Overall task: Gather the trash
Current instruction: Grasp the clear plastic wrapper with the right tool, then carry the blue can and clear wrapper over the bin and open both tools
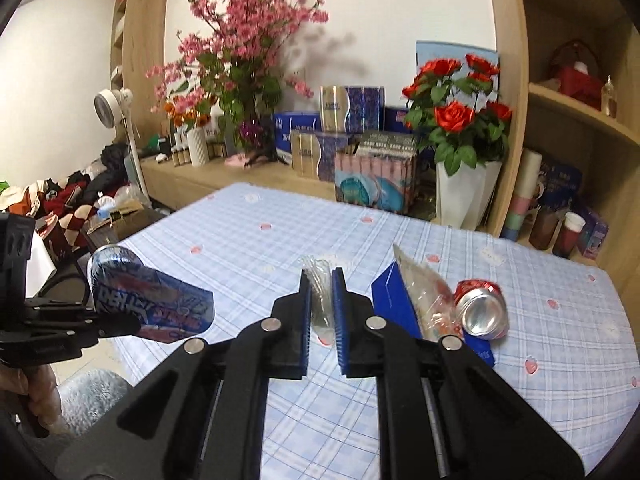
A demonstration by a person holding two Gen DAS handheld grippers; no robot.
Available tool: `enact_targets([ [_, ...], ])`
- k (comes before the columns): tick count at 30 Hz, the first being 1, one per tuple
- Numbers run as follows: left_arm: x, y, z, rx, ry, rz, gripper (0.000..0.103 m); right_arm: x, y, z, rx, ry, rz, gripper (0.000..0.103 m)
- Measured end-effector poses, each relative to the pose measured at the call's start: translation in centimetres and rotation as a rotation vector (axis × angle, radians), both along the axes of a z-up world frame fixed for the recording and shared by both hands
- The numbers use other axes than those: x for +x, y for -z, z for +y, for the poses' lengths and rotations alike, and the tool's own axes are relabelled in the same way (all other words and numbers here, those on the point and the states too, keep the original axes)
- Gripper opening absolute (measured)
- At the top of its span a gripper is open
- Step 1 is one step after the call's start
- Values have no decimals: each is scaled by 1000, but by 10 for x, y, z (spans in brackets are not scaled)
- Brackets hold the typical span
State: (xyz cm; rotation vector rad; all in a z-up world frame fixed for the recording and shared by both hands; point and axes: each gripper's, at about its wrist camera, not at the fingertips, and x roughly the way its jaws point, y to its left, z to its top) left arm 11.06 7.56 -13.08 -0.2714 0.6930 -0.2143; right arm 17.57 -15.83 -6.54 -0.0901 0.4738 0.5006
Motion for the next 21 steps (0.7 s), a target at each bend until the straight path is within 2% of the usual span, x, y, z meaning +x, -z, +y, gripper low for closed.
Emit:
enact_targets([
  [9, -23, -18, -4, 11, 21, -33, 7, -41, -24, -25, 74, 27, -31, 13],
  [21, -55, -37, -20, 14, 61, -57, 7, -110, -22, -42, 132, 24, 15, 13],
])
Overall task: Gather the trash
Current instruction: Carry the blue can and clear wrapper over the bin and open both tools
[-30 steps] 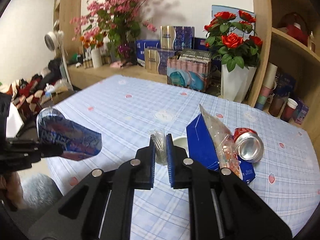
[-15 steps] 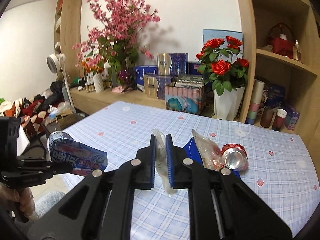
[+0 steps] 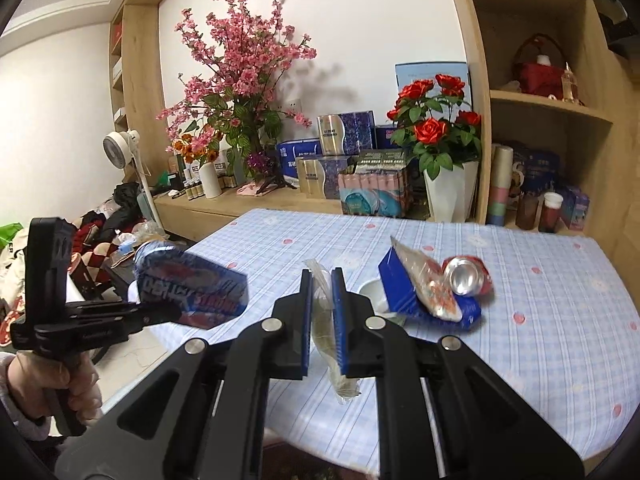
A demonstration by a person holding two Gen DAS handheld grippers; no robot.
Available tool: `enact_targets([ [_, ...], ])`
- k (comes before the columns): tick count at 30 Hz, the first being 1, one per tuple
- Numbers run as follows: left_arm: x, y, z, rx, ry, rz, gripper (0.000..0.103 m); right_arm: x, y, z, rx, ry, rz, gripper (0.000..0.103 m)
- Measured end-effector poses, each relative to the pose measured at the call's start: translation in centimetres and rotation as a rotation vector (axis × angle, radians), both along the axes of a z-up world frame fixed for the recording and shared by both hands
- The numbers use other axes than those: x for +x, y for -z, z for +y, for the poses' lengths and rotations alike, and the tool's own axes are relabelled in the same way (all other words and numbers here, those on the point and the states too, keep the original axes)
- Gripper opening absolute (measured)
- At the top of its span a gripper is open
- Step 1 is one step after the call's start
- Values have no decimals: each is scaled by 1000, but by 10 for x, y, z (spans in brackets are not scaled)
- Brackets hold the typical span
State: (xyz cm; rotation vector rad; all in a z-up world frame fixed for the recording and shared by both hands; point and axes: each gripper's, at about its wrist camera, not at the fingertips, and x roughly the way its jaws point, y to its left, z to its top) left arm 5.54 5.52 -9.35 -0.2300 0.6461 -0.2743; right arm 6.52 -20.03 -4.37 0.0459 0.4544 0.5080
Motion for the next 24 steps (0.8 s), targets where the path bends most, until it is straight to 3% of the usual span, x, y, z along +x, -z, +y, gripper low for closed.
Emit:
enact_targets([
  [16, -34, 7, -21, 16, 49, 22, 7, -51, 42, -5, 6, -8, 113, 13],
  [21, -37, 10, -23, 21, 58, 31, 7, -51, 46, -10, -15, 46, 111, 13],
  [23, -38, 11, -24, 21, 62, 36, 7, -49, 46, -13, -18, 75, 114, 18],
  [24, -38, 11, -24, 22, 63, 37, 7, -49, 46, -15, -14, 90, 108, 29],
])
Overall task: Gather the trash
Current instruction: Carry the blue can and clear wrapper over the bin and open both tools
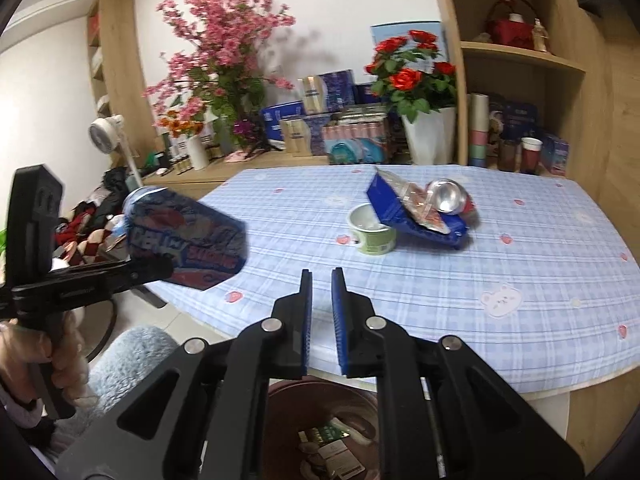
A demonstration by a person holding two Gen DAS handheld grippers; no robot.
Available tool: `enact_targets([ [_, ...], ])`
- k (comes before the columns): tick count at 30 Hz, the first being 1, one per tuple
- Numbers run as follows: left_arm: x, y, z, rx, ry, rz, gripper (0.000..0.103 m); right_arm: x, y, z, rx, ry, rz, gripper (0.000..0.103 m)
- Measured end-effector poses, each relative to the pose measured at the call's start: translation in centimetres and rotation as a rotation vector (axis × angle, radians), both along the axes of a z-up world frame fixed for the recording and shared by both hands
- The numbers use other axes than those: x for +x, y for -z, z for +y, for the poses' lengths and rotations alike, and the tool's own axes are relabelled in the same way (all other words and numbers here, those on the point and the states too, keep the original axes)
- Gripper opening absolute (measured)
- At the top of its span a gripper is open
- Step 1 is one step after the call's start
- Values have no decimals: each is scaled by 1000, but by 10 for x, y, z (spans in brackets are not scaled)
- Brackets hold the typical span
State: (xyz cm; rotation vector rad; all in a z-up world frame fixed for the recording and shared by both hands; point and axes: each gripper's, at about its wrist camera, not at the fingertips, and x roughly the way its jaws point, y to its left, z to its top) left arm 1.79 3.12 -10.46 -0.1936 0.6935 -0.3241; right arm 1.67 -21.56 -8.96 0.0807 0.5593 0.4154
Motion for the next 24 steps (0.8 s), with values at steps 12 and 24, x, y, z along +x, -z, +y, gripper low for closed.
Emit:
enact_targets([
  [12, 0, 13, -12, 19, 40, 45, 7, 2, 0, -22, -51, 175, -70, 98],
  [24, -2, 29, -31, 54, 100, 94, 7, 6, 12, -41, -5, 239, -55, 98],
])
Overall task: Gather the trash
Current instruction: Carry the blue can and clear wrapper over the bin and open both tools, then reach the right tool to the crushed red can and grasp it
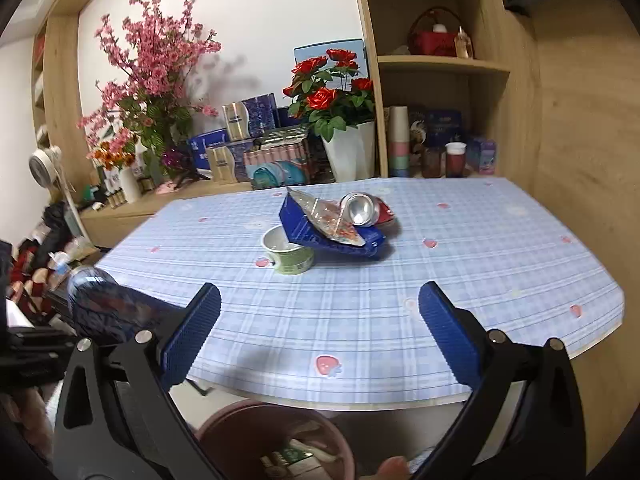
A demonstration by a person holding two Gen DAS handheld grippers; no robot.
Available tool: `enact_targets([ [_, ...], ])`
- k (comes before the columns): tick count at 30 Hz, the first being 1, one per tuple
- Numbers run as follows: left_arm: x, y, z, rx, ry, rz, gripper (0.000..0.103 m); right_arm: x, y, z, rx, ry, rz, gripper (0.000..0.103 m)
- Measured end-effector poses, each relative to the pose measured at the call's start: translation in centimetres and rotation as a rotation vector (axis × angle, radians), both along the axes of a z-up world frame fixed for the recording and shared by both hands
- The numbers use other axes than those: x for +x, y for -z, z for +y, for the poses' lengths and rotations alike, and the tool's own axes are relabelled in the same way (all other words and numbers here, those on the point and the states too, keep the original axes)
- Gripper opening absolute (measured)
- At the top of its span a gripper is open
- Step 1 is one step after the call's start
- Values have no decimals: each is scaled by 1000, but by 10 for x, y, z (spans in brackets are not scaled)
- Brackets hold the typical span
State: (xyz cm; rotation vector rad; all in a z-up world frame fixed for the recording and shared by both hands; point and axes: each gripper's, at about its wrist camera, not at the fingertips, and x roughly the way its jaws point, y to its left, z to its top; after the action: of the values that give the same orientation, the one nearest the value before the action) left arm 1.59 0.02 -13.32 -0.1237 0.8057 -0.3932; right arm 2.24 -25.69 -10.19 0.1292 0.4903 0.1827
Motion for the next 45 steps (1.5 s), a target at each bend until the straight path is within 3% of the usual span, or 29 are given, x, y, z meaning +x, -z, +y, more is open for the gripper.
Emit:
enact_targets([
  [8, 0, 7, -13, 15, 40, 19, 8, -2, 1, -7, 6, -1, -8, 98],
  [9, 0, 8, -13, 13, 43, 27, 14, -2, 2, -8, 5, 2, -3, 98],
  [13, 0, 10, -13, 0, 36, 44, 54, -1, 3, -9, 6, 14, 3, 98],
  [18, 3, 11, -10, 9, 6, 47, 75, 1, 6, -15, 41, 20, 15, 98],
  [29, 15, 16, 14, -18, -113, 62, 81, 8, 23, -18, 48, 31, 69, 98],
  [39, 32, 25, 12, -6, -116, 82, 81, 25, 44, -22, -13, 49, 145, 97],
  [45, 49, 31, 4, 30, -106, 90, 81, 44, 59, -37, 17, 72, 191, 97],
])
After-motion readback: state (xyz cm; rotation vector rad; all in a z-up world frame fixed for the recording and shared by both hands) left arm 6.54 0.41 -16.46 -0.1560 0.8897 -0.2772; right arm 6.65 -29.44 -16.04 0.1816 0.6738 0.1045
